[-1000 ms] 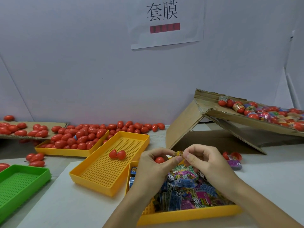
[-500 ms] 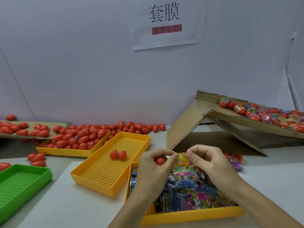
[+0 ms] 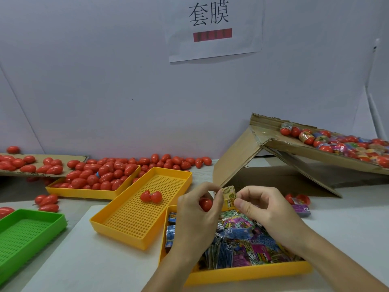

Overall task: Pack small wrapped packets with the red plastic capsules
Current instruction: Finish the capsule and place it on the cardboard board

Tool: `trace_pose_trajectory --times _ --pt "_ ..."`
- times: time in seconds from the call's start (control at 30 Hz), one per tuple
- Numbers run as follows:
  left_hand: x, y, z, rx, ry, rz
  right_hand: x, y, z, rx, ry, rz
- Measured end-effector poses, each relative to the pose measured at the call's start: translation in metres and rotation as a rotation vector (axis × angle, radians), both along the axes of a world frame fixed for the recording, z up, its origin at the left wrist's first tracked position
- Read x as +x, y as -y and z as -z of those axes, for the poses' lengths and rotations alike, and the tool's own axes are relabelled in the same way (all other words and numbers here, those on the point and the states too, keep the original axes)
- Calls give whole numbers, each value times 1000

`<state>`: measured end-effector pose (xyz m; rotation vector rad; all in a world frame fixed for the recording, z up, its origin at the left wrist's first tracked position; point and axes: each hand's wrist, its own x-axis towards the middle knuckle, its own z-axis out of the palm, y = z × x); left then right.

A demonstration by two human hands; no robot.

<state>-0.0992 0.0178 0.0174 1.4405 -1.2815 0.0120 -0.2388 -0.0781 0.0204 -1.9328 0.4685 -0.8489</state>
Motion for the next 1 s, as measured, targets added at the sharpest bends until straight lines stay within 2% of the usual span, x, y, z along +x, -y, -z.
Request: trace_pose_trajectory --times 0.27,0.4,0.7,0.87,1.0 --pt "1 2 2 -25 197 -83 -3 2 -3 110 71 -73" --pt "1 1 3 -7 212 -82 -4 2 -4 98 95 -118" --pt "2 2 3 38 -24 -30 -4 0 -6 64 65 -224" --pt "4 1 2 73 -197 53 -4 4 0 114 42 -124" --pt "6 1 0 75 -350 116 -3 3 -1 46 10 -128"
